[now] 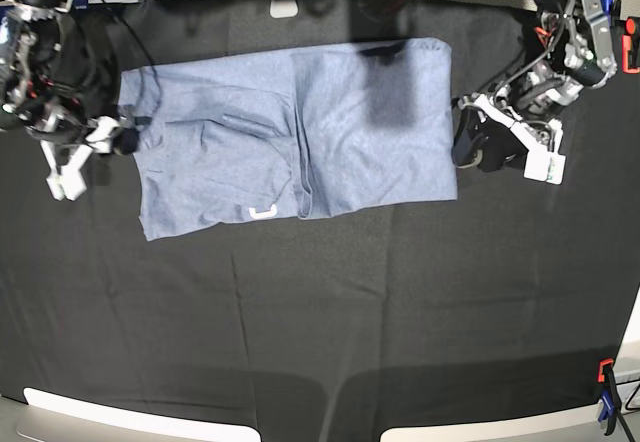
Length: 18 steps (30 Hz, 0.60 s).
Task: Layout the t-shirt on the table in an organized manner, then fold the t-shirt properly
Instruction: 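Grasp both ends of the folded shirt with both grippers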
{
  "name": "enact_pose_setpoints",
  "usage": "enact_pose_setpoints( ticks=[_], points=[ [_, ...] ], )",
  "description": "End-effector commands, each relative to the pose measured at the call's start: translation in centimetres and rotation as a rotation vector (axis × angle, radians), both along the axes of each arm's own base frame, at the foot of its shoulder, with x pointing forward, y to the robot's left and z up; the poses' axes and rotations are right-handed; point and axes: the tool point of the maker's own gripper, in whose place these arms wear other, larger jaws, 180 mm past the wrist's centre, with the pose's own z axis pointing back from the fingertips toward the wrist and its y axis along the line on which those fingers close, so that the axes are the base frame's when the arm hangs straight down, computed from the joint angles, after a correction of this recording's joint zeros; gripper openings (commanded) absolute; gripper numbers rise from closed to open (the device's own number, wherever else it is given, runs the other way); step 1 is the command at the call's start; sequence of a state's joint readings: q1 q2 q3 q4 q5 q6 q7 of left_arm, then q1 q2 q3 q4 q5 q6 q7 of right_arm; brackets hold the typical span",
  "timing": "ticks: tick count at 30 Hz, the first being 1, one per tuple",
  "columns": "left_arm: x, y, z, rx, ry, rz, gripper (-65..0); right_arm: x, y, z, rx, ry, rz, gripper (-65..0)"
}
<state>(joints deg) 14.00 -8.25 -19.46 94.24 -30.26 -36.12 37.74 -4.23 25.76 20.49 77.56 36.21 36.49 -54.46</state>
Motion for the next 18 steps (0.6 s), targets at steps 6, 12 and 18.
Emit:
enact_pose_setpoints(
  ticks=[6, 12, 18],
  points=[
    [0.3, 0.0, 1.2, -0.015, -0.044, -0.002, -38.8, 0.9, 2.4, 0.1, 0.045, -0.042, 0.022, -40.0],
    [0.2, 0.0, 1.1, -0.013, -0.038, -0.004, -38.8, 0.6, 4.4, -0.7, 0.091, -0.023, 0.024, -40.0],
    [0.0, 0.0, 0.8, -0.008, -0.022, -0.01, -38.8, 0.6, 5.1, -0.8, 0.111, -0.024, 0.024, -47.5]
  ],
)
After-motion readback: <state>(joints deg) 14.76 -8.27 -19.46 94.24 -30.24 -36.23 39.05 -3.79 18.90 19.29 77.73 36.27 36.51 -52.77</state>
